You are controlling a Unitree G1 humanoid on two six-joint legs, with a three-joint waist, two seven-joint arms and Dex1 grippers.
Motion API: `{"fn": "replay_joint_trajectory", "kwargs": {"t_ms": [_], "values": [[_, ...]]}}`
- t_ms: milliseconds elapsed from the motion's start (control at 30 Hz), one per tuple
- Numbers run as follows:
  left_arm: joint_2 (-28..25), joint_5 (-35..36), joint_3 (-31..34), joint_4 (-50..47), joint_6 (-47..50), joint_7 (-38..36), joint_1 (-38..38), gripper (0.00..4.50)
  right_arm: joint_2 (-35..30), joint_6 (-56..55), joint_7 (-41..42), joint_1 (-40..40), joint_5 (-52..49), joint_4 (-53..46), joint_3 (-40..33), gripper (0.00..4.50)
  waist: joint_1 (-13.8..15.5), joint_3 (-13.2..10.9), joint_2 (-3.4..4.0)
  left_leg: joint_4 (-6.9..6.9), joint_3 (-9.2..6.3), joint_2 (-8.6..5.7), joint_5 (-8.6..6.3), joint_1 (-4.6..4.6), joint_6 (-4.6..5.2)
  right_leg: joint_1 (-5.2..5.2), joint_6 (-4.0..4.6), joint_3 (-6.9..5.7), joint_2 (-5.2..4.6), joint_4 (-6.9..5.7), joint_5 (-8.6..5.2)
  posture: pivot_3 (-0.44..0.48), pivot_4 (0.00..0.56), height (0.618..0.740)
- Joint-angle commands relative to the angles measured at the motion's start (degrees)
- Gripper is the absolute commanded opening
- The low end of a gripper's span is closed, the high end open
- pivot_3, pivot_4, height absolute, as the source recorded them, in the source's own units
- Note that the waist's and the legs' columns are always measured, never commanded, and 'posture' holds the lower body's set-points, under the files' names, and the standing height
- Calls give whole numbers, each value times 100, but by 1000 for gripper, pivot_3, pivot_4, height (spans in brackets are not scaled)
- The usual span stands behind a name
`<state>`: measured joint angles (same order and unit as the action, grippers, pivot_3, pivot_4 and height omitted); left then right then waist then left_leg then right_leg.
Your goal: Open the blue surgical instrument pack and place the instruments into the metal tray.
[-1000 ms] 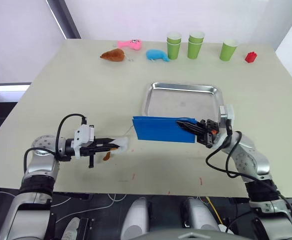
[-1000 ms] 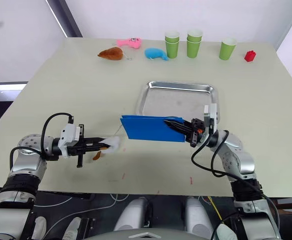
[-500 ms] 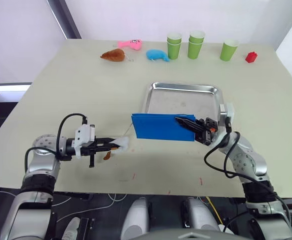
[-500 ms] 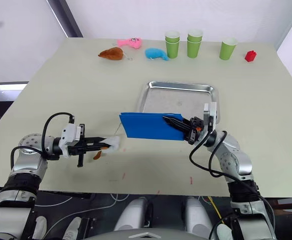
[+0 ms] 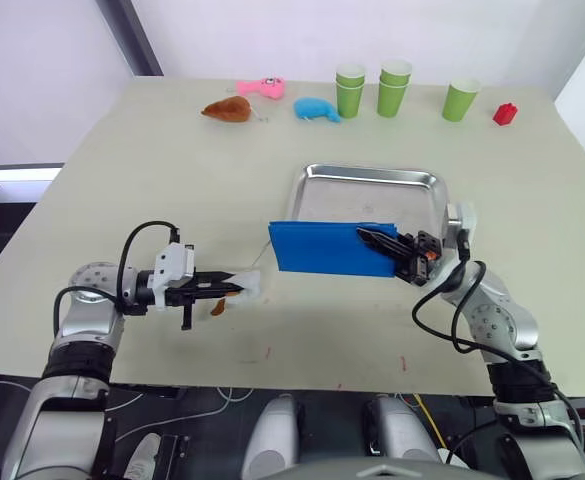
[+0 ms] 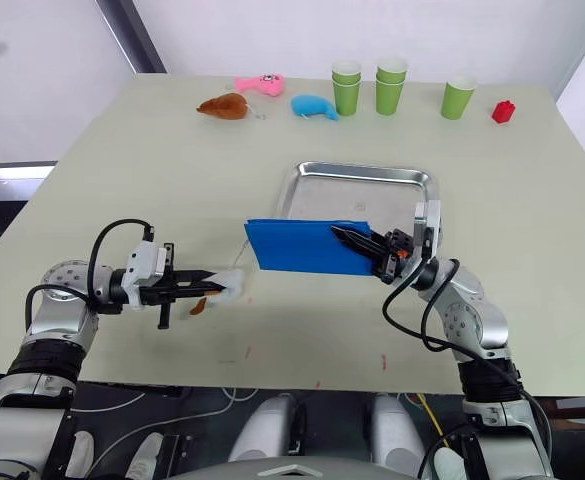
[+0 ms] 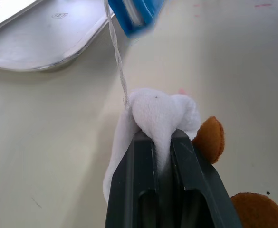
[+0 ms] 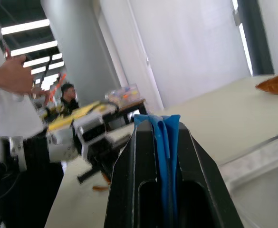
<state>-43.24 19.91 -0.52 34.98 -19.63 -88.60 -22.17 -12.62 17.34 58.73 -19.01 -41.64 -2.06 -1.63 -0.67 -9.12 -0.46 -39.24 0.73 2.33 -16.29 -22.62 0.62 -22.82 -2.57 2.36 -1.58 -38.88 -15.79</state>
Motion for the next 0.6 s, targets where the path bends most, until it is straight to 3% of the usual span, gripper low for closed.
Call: {"fn": "replay_joint_trajectory", "kwargs": {"t_ms": [33, 400, 600], "values": [[-33, -359, -216, 142, 66, -85, 313, 22, 294, -196, -296, -332, -713, -555, -575, 0, -8, -1, 3, 0, 0, 0, 0, 0, 0, -1, 0, 2, 0, -1, 0, 0, 150, 740], [-91, -394, -179, 116, 128, -18, 342, 22, 250, -75, -201, -184, -534, -693, -414, 0, -2, -2, 5, 1, 1, -3, 0, -3, 0, -2, -1, -2, -7, 2, 0, 0, 150, 740], [-242, -476, -164, 409, 14, -74, 198, 22, -91, -588, 401, 127, 297, -472, 92, 0, -36, 0, 9, 2, 5, 1, 0, 7, 0, -1, -1, 4, 0, -3, -1, 0, 150, 740]]}}
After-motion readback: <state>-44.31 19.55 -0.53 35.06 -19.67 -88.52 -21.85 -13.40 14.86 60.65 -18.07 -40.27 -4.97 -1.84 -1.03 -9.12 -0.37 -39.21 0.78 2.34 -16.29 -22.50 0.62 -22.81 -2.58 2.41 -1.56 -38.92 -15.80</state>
